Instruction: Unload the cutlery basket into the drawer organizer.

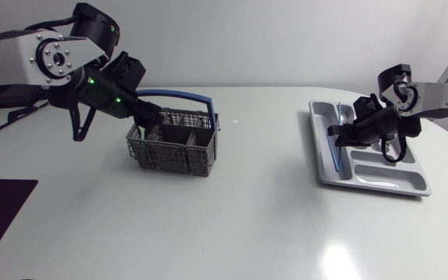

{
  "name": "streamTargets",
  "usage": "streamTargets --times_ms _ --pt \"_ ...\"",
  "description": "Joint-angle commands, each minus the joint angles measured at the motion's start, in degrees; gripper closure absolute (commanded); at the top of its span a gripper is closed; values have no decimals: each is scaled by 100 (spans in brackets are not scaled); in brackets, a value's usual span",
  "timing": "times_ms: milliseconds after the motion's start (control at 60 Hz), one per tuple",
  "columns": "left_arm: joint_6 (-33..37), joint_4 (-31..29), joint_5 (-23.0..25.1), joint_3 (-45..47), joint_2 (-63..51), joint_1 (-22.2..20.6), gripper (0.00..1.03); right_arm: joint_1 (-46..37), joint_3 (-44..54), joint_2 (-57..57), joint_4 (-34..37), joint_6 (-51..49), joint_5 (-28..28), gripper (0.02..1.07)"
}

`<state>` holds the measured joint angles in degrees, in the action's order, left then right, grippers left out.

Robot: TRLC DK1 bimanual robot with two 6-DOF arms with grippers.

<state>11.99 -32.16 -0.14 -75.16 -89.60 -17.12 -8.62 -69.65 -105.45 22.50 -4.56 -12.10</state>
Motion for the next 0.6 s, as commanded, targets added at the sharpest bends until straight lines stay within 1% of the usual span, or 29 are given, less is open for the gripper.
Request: streamTargets --times_ms 0,33,83,100,150,167,233,267,317,383,433,500,583 --pt "-100 -150 -126 -201 -251 -116 39 -34 -260 -362 26 218 41 93" --pt "-135 -185 -170 -228 -295 -160 39 -34 -295 -424 35 227 41 91" --pt "-188 -247 -293 -254 -374 -212 39 -17 -339 -503 44 227 76 79" --pt "-214 -282 -346 -280 -426 -247 39 -8 -357 -538 44 227 76 70" --pt "-250 -335 -434 -316 -479 -309 39 -8 -374 -573 79 236 76 55" --pt "-285 -378 -540 -351 -532 -344 39 -8 -383 -591 97 236 76 41" --pt "-338 -387 -742 -368 -611 -441 39 -17 -374 -591 123 262 85 24" --pt "-355 -387 -909 -386 -655 -494 39 -25 -357 -582 123 262 111 19" --pt "-373 -387 -1040 -395 -690 -520 39 -25 -321 -547 123 262 164 16" --pt "-408 -396 -1401 -456 -822 -608 39 -25 -242 -459 105 262 181 11" --pt "-434 -396 -1559 -491 -910 -634 39 -25 -172 -380 79 254 234 11" --pt "-505 -396 -1893 -570 -1068 -652 44 10 -40 -222 9 245 331 11" --pt "-531 -370 -2157 -632 -1217 -652 44 80 65 -81 -35 236 401 11"
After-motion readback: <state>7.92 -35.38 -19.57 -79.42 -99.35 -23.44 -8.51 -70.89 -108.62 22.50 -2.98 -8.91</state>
